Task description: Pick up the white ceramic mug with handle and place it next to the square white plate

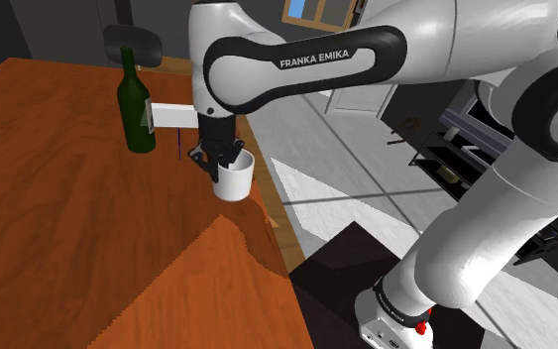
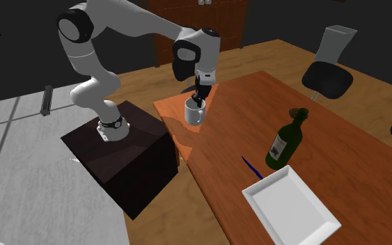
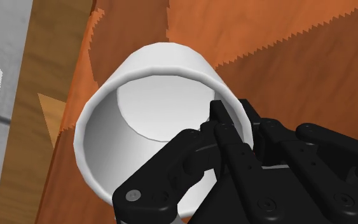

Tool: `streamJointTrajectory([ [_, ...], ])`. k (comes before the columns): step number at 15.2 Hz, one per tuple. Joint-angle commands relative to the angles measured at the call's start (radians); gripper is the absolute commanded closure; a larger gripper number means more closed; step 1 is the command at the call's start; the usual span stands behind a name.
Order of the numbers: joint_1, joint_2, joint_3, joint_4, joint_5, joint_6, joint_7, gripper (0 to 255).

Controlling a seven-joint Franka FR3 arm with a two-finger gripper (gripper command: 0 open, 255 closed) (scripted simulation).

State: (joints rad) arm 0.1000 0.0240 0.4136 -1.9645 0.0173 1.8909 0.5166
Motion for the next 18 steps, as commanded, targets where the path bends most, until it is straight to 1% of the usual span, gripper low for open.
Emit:
streamJointTrajectory([
  [1,0.000,-0.002,0.000,0.026,0.001,-0.028,0.000,255],
  [12,-0.002,-0.022,-0.002,0.149,0.008,-0.169,-0.003,255],
  [18,-0.056,0.080,-0.056,0.270,-0.039,-0.197,-0.103,255],
])
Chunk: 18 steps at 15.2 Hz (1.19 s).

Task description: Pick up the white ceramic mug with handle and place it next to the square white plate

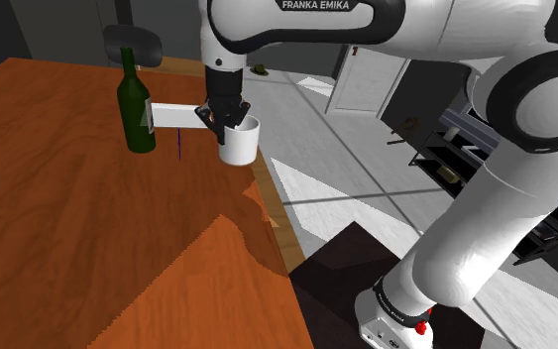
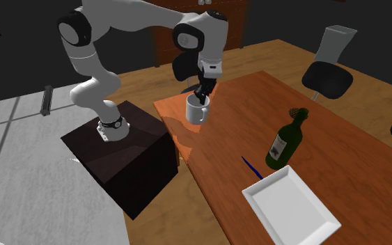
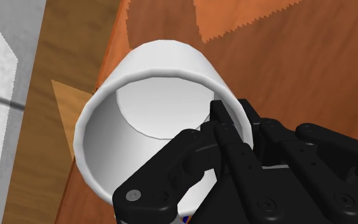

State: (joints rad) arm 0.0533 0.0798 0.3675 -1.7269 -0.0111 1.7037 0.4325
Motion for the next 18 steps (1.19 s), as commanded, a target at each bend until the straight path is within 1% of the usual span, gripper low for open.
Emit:
streamJointTrajectory([
  [1,-0.018,0.044,-0.018,0.058,-0.018,-0.016,-0.034,255],
  [7,-0.061,0.184,-0.063,0.245,-0.063,-0.069,-0.124,255],
  [12,-0.086,0.335,-0.095,0.465,-0.100,-0.140,-0.196,255],
  [14,-0.091,0.409,-0.108,0.580,-0.115,-0.181,-0.225,255],
  [16,-0.092,0.499,-0.120,0.725,-0.131,-0.236,-0.255,255],
  [17,-0.089,0.554,-0.127,0.817,-0.140,-0.272,-0.271,255],
  [18,-0.082,0.624,-0.135,0.936,-0.150,-0.320,-0.289,255],
])
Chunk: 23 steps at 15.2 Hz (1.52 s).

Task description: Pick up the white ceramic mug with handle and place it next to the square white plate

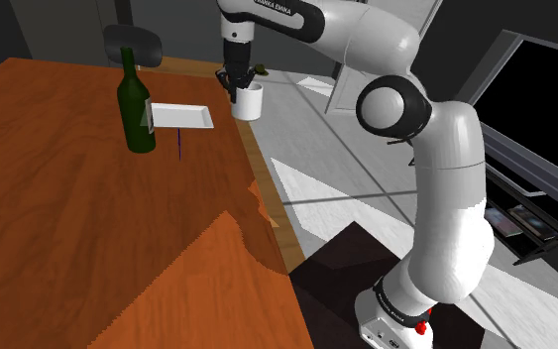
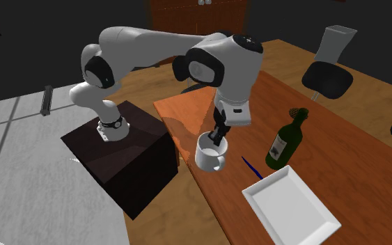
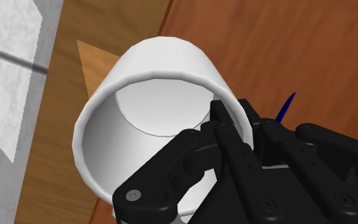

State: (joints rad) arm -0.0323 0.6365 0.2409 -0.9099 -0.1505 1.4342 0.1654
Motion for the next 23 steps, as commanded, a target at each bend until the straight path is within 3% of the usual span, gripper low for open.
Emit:
streamJointTrajectory([
  [1,0.019,0.165,-0.020,0.292,-0.023,-0.124,-0.043,255],
  [4,-0.003,0.100,-0.014,0.133,-0.014,-0.032,-0.035,255],
  [9,-0.023,0.053,-0.010,-0.017,-0.007,0.070,-0.028,255],
  [23,-0.047,0.025,-0.009,-0.254,-0.006,0.278,-0.015,255],
])
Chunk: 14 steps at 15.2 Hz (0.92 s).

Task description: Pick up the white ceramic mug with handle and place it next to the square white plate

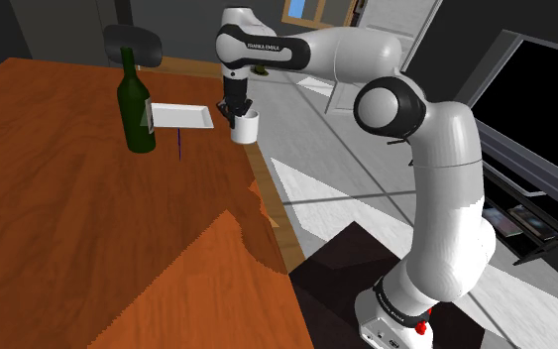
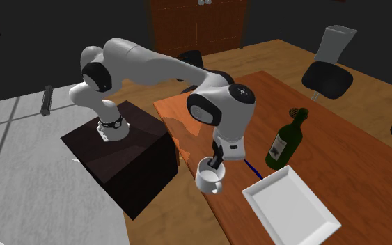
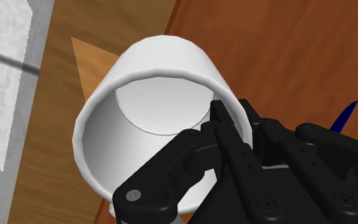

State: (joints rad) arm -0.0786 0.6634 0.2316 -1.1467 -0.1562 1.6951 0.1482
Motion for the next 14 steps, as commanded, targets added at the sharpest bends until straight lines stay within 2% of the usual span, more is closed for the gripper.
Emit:
streamJointTrajectory([
  [1,-0.002,0.000,0.000,-0.029,-0.001,0.029,0.003,255],
  [9,-0.006,0.018,-0.003,-0.106,-0.006,0.123,0.009,255],
  [14,-0.006,0.018,-0.003,-0.106,-0.006,0.123,0.009,255],
])
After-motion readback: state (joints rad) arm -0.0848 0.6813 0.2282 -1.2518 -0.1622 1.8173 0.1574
